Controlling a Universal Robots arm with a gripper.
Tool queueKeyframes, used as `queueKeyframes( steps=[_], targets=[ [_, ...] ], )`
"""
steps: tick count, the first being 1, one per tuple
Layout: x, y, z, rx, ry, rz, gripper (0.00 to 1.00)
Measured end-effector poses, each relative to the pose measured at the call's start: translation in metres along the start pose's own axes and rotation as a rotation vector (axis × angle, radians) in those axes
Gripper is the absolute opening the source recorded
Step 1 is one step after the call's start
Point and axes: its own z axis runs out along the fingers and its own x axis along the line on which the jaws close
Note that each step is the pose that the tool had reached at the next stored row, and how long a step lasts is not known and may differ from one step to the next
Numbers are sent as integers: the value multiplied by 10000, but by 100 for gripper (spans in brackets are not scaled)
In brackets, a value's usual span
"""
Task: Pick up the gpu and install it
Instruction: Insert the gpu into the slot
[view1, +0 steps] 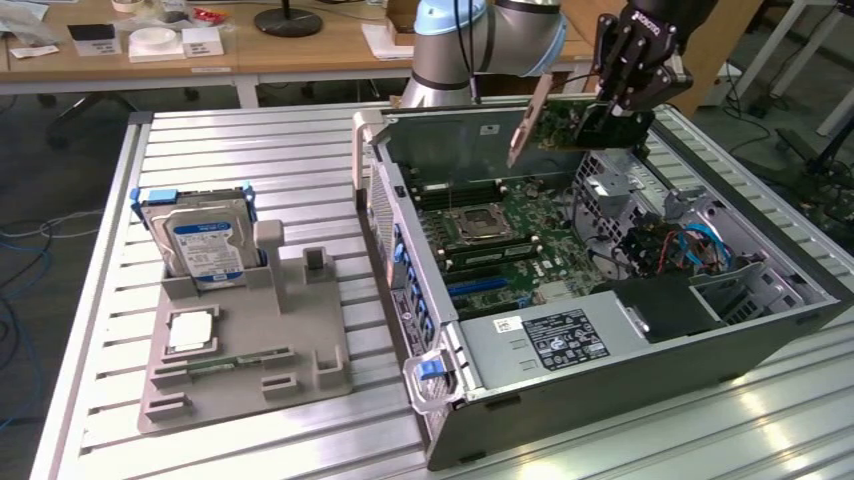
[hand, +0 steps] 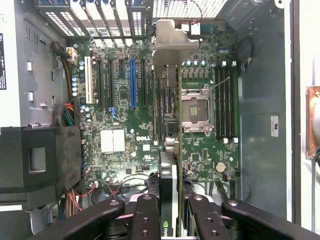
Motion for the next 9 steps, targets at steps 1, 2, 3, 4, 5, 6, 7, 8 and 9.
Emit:
queueKeyframes(
  steps=[1,2,3,4,5,6,7,8,9],
  targets=[
    [1,0,5,-1,2,0,27],
    [1,0,7,-1,2,0,27],
    [1,0,7,0,2,0,27],
    [1,0,8,-1,1,0,27],
    [0,0,8,0,1,1,27],
    [0,0,8,0,1,0,27],
    [0,0,8,0,1,0,27],
    [0,0,10,0,0,0,27],
    [0,0,15,0,-1,0,27]
  ],
)
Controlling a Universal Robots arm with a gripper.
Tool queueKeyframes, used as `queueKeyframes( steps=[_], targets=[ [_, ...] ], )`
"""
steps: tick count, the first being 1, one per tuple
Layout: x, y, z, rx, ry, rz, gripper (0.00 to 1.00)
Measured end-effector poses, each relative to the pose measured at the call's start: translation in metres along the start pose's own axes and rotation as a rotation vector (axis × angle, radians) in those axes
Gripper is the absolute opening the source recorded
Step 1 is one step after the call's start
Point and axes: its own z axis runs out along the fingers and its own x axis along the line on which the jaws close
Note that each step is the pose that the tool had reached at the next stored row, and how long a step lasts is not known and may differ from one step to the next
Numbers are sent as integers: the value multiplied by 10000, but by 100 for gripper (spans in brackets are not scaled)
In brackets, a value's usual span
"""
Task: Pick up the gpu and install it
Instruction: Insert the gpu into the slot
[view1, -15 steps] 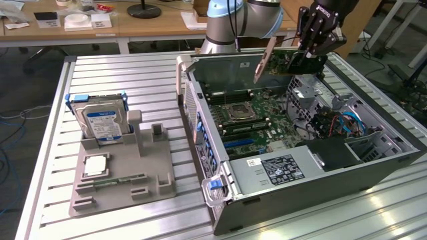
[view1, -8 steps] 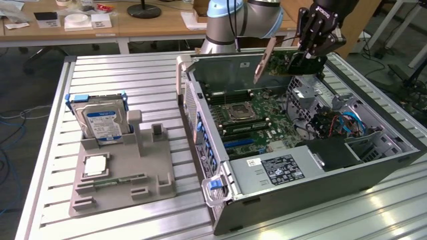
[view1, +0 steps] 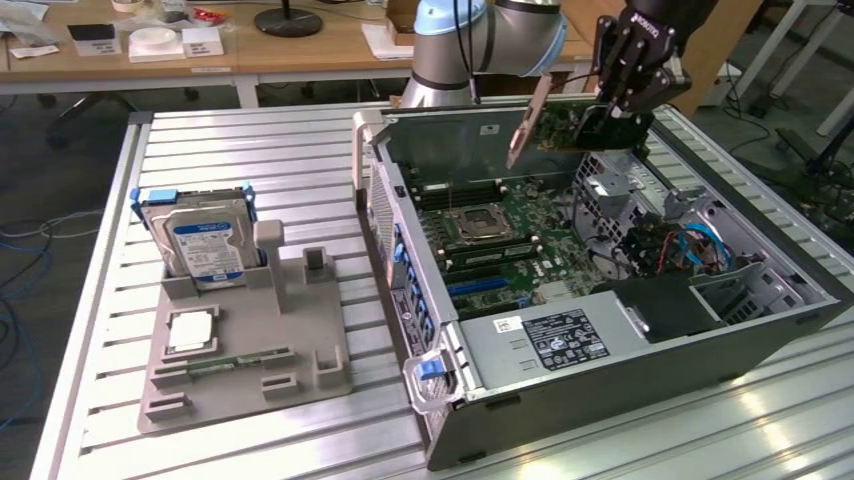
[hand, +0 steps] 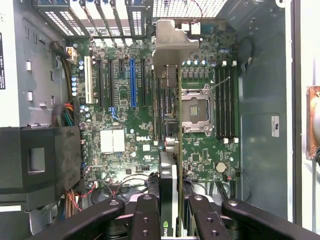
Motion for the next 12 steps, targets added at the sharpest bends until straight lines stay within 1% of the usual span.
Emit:
queueKeyframes(
  steps=[12],
  targets=[
    [1,0,10,1,1,0,27]
  ],
)
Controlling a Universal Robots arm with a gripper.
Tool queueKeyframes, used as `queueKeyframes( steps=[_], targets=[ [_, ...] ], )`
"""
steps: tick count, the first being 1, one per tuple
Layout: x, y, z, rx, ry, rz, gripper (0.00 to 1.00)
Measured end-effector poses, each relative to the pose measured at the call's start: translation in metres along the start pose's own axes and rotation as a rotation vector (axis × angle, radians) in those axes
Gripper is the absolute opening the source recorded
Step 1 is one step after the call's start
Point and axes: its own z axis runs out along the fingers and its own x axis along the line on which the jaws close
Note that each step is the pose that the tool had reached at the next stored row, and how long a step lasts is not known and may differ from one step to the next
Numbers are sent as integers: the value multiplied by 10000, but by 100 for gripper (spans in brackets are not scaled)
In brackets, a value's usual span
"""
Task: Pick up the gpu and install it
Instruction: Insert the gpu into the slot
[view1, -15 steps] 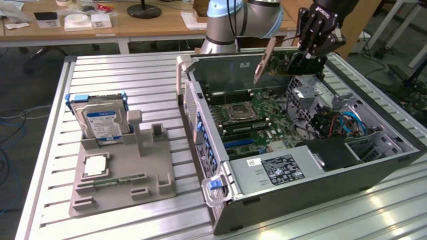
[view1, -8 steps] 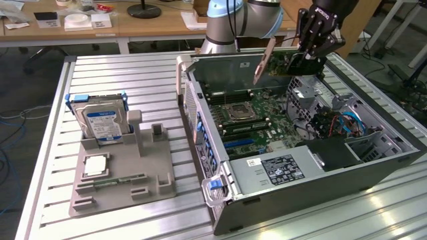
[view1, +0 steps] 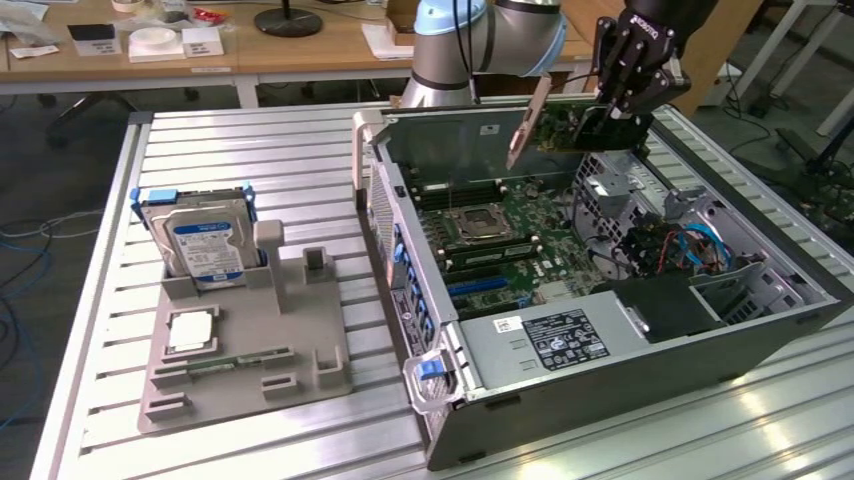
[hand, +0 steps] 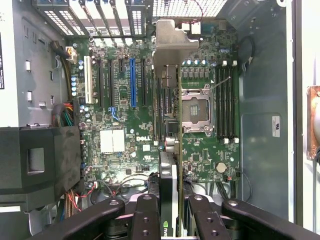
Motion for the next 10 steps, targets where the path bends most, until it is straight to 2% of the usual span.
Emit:
queueKeyframes(
  steps=[10],
  targets=[
    [3,-2,44,-1,3,-1,27]
  ],
)
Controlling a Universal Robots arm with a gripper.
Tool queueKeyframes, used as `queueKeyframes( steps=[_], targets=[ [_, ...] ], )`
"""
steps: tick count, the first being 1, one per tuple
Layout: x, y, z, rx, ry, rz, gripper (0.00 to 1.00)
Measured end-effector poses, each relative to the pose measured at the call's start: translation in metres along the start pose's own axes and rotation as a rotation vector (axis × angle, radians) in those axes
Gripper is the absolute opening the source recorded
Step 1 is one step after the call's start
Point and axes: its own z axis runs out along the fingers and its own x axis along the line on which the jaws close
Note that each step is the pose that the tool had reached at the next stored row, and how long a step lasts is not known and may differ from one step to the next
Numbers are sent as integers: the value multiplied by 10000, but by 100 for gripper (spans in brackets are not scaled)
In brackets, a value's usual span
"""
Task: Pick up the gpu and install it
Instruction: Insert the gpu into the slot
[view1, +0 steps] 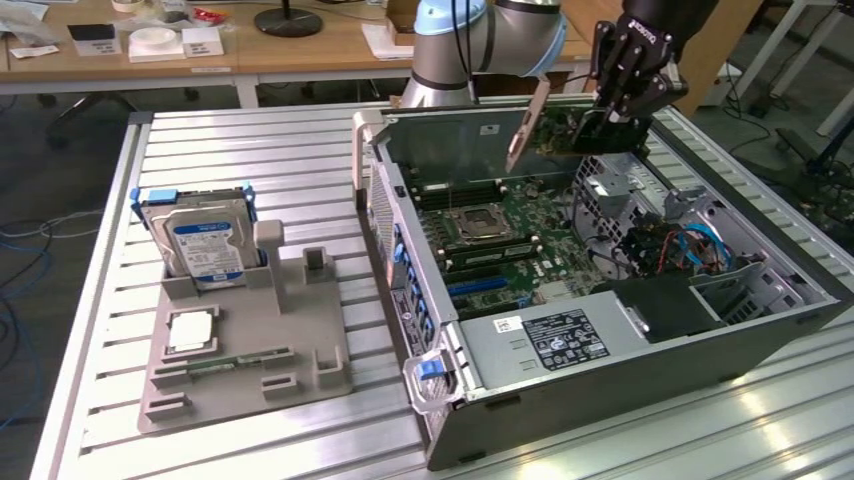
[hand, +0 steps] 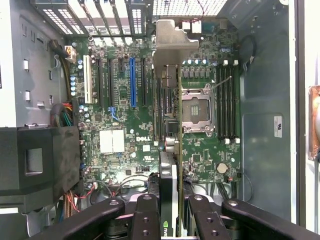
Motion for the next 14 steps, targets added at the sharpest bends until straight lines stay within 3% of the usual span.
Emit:
queueKeyframes(
  steps=[14],
  targets=[
    [32,-3,49,-15,74,-387,27]
  ],
)
